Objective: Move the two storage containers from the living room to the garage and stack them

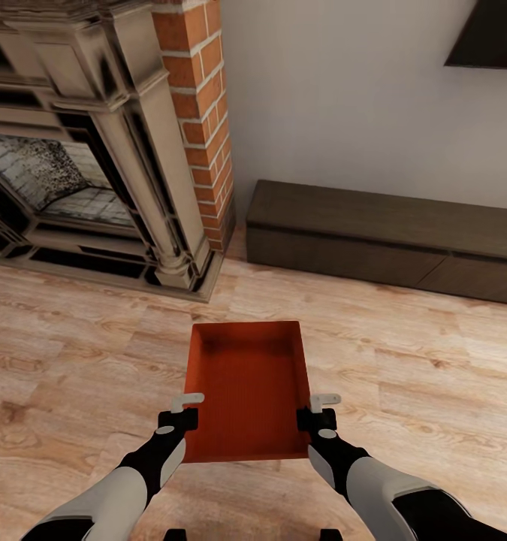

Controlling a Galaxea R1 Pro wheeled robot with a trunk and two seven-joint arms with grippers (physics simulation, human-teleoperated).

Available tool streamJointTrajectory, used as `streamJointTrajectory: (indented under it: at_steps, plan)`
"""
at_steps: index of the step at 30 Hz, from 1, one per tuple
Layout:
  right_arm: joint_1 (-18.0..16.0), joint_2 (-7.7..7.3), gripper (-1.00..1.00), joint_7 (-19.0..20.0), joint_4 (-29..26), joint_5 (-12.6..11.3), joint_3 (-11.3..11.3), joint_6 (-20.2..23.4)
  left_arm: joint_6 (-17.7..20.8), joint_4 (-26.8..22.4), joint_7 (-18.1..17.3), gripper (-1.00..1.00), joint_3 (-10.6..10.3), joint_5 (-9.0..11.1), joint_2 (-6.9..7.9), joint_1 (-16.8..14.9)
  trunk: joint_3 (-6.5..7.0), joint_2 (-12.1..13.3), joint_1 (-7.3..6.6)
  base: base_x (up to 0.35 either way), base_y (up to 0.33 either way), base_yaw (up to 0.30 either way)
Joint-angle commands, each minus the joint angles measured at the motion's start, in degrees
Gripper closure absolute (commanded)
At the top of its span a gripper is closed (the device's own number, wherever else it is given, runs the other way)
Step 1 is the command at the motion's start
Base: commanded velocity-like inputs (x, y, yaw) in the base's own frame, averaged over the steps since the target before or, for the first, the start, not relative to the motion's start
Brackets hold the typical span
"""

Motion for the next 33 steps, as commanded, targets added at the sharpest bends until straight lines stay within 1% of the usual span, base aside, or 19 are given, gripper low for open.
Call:
streamJointTrajectory:
  at_steps: [1, 8, 33]
  plan:
    - [-0.1, -0.23, 1.0, -0.9, -0.1, 0.3, -0.5, -1.7, -0.2, 0.3, 0.5, 1.0, 0.9, 0.0, 0.04, 0.0, 0.16, 0.4, -0.23, 0.0, 0.0, 0.0]
    - [-0.1, 0.26, 1.0, -0.9, -0.1, 0.2, -0.5, -1.7, -0.2, 0.3, 0.5, 1.0, 0.9, 0.0, 0.05, 0.0, 1.42, 3.2, -1.76, 0.0, 0.0, 0.0]
    - [-0.1, 0.29, 1.0, -0.9, -0.1, 0.3, -0.5, -1.8, -0.2, 0.3, 0.5, 1.0, 0.9, 0.0, 0.05, 0.0, 5.9, 13.2, -7.25, 0.0, 0.0, 0.0]
